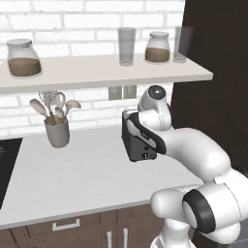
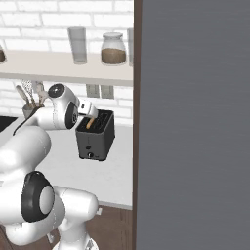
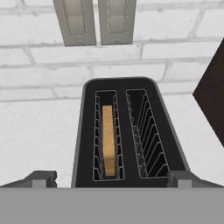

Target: Start the toaster. Once the lever pops up, take the bread to the plate on the dining counter.

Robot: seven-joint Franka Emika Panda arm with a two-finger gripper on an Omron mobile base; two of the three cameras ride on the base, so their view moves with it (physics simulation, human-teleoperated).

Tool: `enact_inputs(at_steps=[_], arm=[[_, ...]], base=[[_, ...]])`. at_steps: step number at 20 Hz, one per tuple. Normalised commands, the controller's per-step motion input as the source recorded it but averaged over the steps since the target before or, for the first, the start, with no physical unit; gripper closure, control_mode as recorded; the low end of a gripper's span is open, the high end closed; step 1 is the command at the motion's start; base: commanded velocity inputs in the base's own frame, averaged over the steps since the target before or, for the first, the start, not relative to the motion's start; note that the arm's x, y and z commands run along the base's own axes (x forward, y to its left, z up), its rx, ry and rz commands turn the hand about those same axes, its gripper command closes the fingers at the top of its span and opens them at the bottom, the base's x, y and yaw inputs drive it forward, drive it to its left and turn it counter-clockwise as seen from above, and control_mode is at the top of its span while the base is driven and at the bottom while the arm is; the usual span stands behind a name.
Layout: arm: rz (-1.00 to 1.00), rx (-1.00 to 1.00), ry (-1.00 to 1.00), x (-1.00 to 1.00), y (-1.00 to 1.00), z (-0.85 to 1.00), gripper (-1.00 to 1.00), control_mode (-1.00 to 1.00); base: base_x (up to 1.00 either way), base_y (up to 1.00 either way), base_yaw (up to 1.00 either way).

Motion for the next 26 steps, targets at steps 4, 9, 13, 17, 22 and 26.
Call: enact_inputs(at_steps=[4,9,13,17,22,26], arm=[[0.0,0.0,0.0,0.0,0.0,0.0,-1.0,-1.0],[0.0,0.0,0.0,0.0,0.0,0.0,-1.0,-1.0],[0.0,0.0,0.0,0.0,0.0,0.0,-1.0,-1.0],[0.0,0.0,0.0,0.0,0.0,0.0,-1.0,-1.0],[0.0,0.0,0.0,0.0,0.0,0.0,-1.0,-1.0],[0.0,0.0,0.0,0.0,0.0,0.0,-1.0,-1.0]], base=[[0.0,0.0,0.0],[0.0,0.0,0.0],[0.0,0.0,0.0],[0.0,0.0,0.0],[0.0,0.0,0.0],[0.0,0.0,0.0]])
